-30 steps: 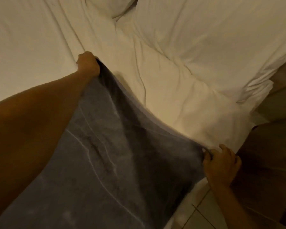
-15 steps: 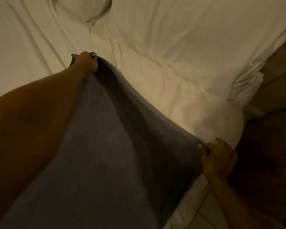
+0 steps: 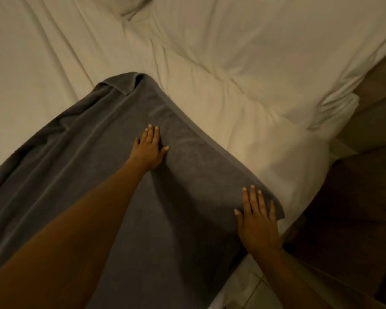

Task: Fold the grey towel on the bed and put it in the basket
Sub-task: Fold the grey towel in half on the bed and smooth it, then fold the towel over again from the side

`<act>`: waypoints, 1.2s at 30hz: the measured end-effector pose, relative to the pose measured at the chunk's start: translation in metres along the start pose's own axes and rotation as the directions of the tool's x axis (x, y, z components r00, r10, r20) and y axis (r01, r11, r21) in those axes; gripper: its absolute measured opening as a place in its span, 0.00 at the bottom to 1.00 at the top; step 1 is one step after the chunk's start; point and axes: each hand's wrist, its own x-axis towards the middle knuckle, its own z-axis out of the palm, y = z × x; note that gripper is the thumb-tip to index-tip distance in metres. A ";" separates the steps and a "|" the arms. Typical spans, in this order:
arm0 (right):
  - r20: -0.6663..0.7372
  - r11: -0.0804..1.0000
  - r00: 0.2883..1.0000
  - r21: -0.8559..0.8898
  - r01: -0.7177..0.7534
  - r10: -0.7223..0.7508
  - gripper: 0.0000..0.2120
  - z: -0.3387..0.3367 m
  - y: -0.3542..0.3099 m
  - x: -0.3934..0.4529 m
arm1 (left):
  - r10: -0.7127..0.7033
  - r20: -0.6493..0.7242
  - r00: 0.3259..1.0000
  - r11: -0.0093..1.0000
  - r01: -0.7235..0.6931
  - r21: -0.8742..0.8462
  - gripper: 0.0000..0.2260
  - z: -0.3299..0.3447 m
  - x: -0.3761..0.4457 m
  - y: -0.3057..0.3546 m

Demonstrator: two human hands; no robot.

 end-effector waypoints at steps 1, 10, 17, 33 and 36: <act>-0.024 1.000 1.000 -0.011 0.010 -0.010 0.31 0.000 0.000 0.000 | 0.006 0.002 1.000 1.000 -0.006 0.013 0.33 0.000 -0.003 -0.001; 0.061 0.997 0.998 0.076 0.024 -0.028 0.29 -0.006 -0.039 -0.038 | 0.023 0.093 0.995 0.996 -0.031 0.088 0.31 0.027 -0.087 -0.031; 0.037 0.989 0.992 0.095 0.114 -0.117 0.28 0.048 -0.080 -0.115 | -0.079 0.099 0.992 0.997 0.076 0.033 0.31 0.077 -0.191 -0.092; 0.083 0.957 0.954 0.046 0.285 -0.288 0.28 0.114 -0.156 -0.250 | -0.389 0.175 0.904 0.903 0.412 -0.123 0.31 0.189 -0.462 -0.218; 0.073 0.955 0.953 0.069 0.289 -0.294 0.29 0.131 -0.179 -0.271 | -0.401 0.175 0.899 0.899 0.423 -0.113 0.30 0.205 -0.492 -0.239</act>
